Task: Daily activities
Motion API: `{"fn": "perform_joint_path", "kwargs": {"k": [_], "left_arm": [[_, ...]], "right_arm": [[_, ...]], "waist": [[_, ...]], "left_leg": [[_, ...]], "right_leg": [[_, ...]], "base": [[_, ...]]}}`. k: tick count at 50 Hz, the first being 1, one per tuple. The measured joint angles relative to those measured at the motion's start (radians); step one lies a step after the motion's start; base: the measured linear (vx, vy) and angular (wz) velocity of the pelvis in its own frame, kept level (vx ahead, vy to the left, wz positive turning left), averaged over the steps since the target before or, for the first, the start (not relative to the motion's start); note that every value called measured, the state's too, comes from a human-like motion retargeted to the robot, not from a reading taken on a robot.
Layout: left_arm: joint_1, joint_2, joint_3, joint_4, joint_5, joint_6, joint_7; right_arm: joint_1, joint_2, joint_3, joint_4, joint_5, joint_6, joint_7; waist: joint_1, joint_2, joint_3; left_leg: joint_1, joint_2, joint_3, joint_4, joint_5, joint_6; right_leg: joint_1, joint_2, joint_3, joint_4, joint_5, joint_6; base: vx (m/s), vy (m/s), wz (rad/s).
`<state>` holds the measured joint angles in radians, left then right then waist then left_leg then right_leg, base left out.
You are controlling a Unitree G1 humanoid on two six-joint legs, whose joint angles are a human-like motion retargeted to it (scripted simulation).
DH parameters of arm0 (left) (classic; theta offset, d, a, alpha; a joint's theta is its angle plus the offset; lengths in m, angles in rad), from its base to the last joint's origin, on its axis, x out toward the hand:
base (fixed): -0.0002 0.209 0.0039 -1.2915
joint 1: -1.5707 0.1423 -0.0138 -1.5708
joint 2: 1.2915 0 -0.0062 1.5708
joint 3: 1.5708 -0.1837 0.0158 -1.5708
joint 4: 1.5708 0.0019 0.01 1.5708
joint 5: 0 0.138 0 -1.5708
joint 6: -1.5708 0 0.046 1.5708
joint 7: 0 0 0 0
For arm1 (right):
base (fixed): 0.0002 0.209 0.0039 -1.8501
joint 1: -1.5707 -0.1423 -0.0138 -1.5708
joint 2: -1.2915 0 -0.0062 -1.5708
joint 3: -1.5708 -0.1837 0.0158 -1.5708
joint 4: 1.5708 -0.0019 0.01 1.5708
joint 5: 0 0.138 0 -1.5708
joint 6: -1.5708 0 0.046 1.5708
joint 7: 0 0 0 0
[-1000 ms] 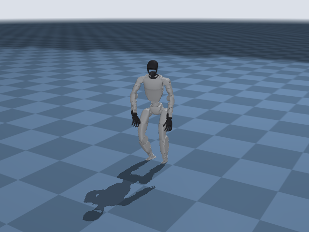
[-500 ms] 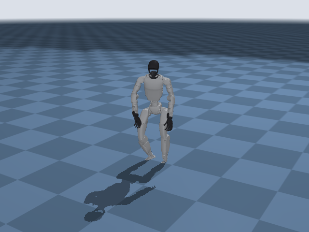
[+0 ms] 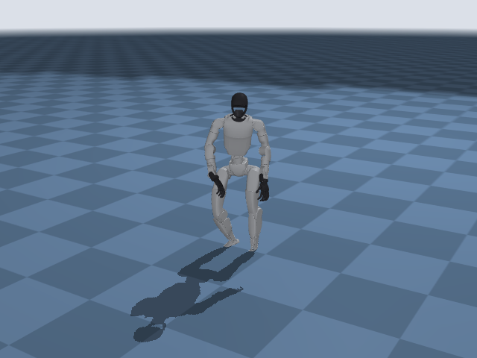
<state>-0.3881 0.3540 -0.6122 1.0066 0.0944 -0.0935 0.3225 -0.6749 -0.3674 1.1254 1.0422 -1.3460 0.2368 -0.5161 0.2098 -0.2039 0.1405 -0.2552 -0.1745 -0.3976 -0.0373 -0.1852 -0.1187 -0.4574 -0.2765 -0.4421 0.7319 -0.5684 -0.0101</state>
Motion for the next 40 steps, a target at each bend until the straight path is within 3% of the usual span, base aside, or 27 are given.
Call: {"fn": "perform_joint_path", "kwargs": {"k": [11, 20, 30, 40], "left_arm": [[-0.003, 0.003, 0.020, -0.008, -0.016, -0.004, 0.007], [0.013, 0.025, 0.066, 0.004, -0.034, -0.005, 0.021], [0.029, 0.047, 0.083, 0.008, -0.043, -0.004, 0.044], [0.026, 0.051, 0.018, 0.004, -0.009, -0.003, 0.032]], "right_arm": [[0.043, 0.005, -0.068, -0.074, 0.072, -0.006, -0.061], [0.188, -0.063, -0.240, -0.137, 0.230, -0.002, -0.109], [0.348, -0.114, -0.482, 0.011, 0.464, 0.073, -0.173], [0.358, -0.089, -0.527, 0.148, 0.586, 0.079, -0.203]], "waist": [[-0.018, 0.009, 0.011], [-0.064, 0.002, 0.012], [-0.083, 0.013, 0.018], [-0.060, 0.045, 0.023]], "left_leg": [[-0.001, 0.017, -0.004, 0.002, -0.005, -0.007], [-0.001, 0.043, -0.001, 0.005, -0.019, -0.005], [-0.007, 0.075, -0.003, 0.007, -0.035, -0.001], [-0.008, 0.092, 0.003, 0.009, -0.042, -0.009]], "right_leg": [[0.012, 0.020, -0.009, -0.019, 0.013, -0.003], [0.026, 0.060, -0.002, -0.060, 0.036, 0.000], [0.039, 0.107, 0.002, -0.117, 0.063, -0.015], [0.049, 0.130, 0.000, -0.146, 0.074, -0.032]], "base": [[0.00, 0.00, 0.00], [0.00, 0.00, 0.00], [0.00, 0.00, 0.00], [0.00, 0.00, 0.00]]}}
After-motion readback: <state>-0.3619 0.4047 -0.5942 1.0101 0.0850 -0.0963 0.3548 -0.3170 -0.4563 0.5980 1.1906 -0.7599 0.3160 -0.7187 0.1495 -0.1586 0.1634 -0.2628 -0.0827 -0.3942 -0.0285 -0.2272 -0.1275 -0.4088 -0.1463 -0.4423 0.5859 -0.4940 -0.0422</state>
